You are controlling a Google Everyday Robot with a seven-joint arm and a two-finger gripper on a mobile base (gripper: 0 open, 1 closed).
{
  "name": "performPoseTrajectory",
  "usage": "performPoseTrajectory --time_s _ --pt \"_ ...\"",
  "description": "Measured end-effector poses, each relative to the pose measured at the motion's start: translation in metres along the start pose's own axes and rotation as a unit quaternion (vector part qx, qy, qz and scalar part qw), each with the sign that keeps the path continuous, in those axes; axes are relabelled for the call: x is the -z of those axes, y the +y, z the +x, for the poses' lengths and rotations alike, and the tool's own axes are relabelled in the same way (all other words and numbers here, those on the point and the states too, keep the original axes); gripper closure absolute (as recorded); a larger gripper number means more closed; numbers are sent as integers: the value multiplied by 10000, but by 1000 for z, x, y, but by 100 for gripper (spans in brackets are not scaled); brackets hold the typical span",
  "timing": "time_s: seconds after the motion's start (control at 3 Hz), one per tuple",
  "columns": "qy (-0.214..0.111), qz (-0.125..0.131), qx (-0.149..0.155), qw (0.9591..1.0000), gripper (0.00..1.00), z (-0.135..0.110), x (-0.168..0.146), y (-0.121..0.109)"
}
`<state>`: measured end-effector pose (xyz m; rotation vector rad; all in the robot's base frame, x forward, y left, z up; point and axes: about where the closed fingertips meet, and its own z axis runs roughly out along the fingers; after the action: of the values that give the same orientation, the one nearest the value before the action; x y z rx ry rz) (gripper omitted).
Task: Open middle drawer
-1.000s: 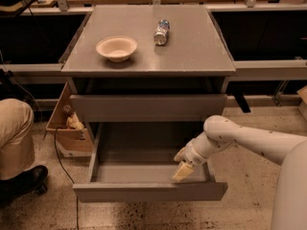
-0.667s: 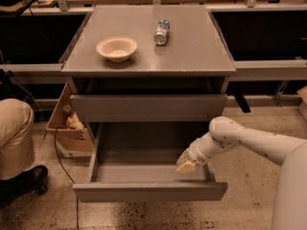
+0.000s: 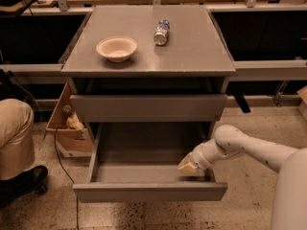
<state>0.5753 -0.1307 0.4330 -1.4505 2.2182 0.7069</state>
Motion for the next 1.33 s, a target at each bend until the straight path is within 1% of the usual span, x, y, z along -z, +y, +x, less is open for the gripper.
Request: performPoseTrajectory --time_s 0.33,0.67,1.0,1.33 --pt "-342 -78 -290 9990 100 8 -27 -4" --pt "-698 -383 -389 9961 100 -4 -55 3" --pt "-869 -644 -420 9932 100 -15 -71 11" --pt "-937 -910 -449 9904 100 -18 -84 27"
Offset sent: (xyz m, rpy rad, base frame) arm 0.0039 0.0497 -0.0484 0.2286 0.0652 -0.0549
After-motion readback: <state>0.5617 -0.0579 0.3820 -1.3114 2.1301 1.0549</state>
